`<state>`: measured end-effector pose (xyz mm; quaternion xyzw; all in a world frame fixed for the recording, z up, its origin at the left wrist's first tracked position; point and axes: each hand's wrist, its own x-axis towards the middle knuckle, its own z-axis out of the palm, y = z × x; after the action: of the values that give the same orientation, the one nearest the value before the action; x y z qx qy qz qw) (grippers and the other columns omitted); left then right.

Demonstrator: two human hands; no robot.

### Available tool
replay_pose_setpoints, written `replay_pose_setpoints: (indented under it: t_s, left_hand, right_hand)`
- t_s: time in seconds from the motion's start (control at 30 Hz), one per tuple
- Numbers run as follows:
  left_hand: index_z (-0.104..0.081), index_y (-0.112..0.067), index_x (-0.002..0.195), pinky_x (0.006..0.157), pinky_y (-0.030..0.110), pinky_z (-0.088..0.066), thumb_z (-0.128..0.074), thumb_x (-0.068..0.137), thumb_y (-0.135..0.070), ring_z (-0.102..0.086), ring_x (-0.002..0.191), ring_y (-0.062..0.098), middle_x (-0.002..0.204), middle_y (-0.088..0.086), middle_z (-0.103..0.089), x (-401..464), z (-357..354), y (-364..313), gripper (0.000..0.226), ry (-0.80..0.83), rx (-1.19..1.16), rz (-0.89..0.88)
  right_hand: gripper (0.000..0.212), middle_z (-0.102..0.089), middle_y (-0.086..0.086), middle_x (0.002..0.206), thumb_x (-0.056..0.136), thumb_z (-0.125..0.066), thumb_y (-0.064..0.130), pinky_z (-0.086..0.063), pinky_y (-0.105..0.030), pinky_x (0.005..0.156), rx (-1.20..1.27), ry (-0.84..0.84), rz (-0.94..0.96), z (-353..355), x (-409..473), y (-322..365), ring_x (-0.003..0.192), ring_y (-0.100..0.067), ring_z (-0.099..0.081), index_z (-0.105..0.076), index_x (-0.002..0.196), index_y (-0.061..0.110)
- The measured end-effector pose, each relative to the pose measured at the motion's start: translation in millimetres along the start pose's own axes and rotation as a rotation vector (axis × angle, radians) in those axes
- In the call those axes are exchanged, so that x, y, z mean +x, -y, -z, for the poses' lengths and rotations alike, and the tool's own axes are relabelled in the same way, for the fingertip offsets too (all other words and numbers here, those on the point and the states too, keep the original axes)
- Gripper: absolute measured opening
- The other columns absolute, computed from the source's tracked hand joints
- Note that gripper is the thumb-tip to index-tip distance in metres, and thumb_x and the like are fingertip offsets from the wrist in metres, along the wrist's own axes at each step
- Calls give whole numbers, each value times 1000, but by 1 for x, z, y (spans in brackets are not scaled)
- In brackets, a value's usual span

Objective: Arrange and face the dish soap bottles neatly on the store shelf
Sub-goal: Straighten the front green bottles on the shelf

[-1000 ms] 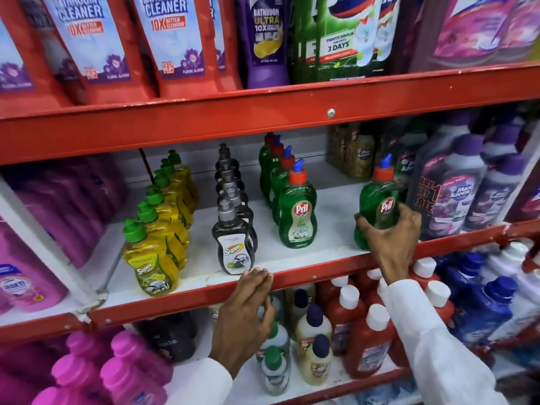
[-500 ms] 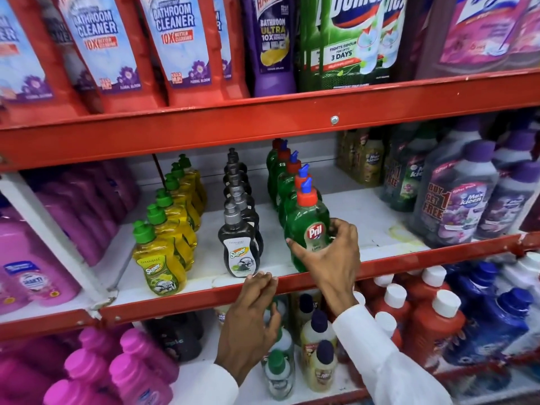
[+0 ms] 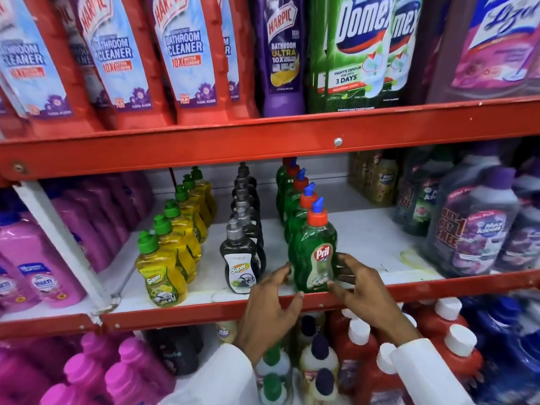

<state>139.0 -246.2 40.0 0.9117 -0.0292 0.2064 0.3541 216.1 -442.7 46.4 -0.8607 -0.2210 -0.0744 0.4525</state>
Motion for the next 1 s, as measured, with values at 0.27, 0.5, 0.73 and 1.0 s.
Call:
replay_pose_setpoints:
  t_s: [0.27,0.5,0.73,1.0]
  left_hand:
    - [-57,-22,130,93,31,-57,-70,86,-38,-69,102,6,118,-3,-74,24,-8,-2,49,55,-54,86]
    - [-54,-18,133,96,34,-56,-66,89,-36,-68,107,13,122,1,-72,23,-11,-1,49,40,-22,71]
    - [-53,-20,136,100,34,-54,-66,90,-38,-66,111,9,126,-1,-70,20,-5,-1,51,62,-40,66]
    - [-64,-33,111,89,4,-42,-67,85,-24,-58,104,-9,109,-13,-68,-32,42,21,28,-474,-76,74]
  right_hand:
    - [39,-74,13,104,78,-82,24,-57,-23,89,80,31,-4,4,6,-10,93,5,-69,-61,110,32]
    - [41,-73,13,103,78,-81,28,-56,-15,82,81,42,-13,2,6,-12,92,8,-67,-61,114,28]
    - [64,-68,9,113,68,-88,35,-56,-19,85,84,1,-44,2,-2,-3,100,-6,-69,-56,123,27]
    - [30,-60,8,91,77,-81,22,-43,-2,75,75,-434,186,-48,-51,69,82,3,-57,-60,98,24]
